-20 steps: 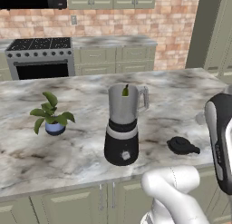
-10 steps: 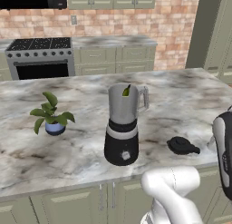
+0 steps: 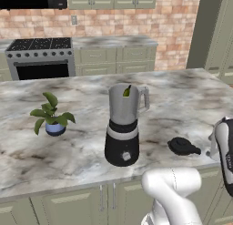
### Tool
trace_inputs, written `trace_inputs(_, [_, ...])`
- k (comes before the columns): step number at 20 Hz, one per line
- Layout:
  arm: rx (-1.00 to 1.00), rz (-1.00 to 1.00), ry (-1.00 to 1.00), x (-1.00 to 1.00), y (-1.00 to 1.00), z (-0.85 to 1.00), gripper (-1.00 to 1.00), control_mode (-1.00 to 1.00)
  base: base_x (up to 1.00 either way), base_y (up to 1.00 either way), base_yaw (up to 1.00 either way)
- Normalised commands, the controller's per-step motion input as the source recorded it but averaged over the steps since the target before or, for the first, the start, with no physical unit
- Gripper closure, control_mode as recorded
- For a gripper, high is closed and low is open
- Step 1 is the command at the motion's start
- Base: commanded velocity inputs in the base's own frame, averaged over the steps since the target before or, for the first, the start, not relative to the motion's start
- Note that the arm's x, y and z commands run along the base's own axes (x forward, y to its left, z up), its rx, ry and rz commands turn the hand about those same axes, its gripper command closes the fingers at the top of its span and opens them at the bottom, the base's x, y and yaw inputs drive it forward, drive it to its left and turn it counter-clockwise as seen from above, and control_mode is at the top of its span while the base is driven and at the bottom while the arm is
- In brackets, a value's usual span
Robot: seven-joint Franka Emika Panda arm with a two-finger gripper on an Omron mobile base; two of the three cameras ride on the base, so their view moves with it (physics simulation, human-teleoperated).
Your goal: Open the blender lid, put the banana in the blender, close the lid, and start the blender.
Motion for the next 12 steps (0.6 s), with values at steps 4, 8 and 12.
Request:
trace_inputs(4, [0.2,0.01,0.0,0.34,-0.51,-0.37,-1.0,-1.0,0.0,0.0,0.0])
trace_inputs(8, [0.14,0.0,0.0,0.32,-0.13,-0.23,-1.0,-1.0,0.0,0.0,0.0])
trace_inputs(12, [0.07,0.0,0.0,0.21,0.07,-0.12,-1.0,-1.0,0.0,0.0,0.0])
